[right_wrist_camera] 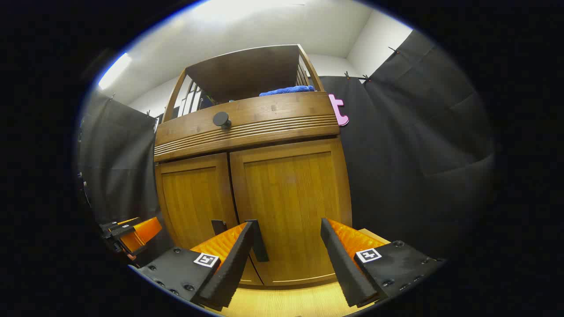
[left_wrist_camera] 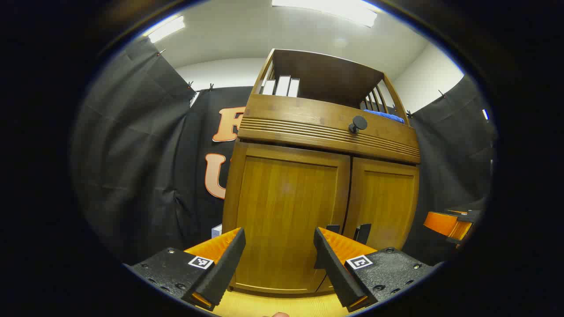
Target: Open the right door of the double-door shoe cabinet with the right hand, and open the left door with the left hand.
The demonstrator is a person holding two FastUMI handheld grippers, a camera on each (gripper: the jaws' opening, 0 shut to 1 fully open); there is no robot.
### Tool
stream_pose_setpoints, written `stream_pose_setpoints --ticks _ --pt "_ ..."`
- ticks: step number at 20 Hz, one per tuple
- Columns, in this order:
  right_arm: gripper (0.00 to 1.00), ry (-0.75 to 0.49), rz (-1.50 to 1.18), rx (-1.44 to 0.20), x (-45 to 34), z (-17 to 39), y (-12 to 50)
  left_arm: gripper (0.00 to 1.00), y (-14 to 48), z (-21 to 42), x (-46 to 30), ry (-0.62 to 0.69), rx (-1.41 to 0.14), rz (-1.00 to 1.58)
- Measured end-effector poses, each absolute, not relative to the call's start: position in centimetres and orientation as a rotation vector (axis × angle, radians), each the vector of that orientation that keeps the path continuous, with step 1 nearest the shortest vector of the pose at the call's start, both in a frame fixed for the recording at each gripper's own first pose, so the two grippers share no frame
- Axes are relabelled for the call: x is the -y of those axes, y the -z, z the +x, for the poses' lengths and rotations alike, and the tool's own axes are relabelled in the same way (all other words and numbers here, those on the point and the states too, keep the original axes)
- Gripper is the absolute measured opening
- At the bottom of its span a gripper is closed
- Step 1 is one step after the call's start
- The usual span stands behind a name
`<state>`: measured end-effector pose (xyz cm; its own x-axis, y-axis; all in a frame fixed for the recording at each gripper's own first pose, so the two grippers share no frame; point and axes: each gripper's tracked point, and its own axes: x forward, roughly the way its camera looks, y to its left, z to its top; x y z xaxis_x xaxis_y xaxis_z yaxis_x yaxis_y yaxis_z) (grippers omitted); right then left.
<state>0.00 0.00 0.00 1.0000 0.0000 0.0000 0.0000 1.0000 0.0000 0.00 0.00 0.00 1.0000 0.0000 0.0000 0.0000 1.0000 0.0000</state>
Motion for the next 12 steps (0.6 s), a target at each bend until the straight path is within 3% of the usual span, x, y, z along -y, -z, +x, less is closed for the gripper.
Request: stream_pose_setpoints --ticks 1,2,4,6,11,12 --pt "0.89 0.000 0.001 -0.002 -0.08 -0.07 0.10 0.94 -0.05 -0.12 -0.05 -0.002 0.000 0.001" --pt "0.97 -0.003 0.002 -0.004 -0.16 -0.19 0.14 0.91 -0.14 -0.26 -0.10 -0.005 0.001 0.004" --pt "0.98 -0.007 0.004 -0.006 -0.37 -0.28 0.25 0.94 -0.31 -0.58 -0.27 -0.011 0.008 0.007" --pt "0.97 -0.008 0.003 -0.003 -0.50 -0.48 0.21 0.91 -0.69 -0.42 -0.42 -0.009 0.012 0.007" --pt "0.97 -0.015 0.002 0.000 -0.97 -0.85 0.26 0.94 -0.73 -0.86 -0.25 -0.004 0.014 0.011" --pt "0.89 -0.016 0.002 0.000 -1.03 -0.83 0.26 0.95 -0.84 -0.90 -0.25 -0.002 0.015 0.013"
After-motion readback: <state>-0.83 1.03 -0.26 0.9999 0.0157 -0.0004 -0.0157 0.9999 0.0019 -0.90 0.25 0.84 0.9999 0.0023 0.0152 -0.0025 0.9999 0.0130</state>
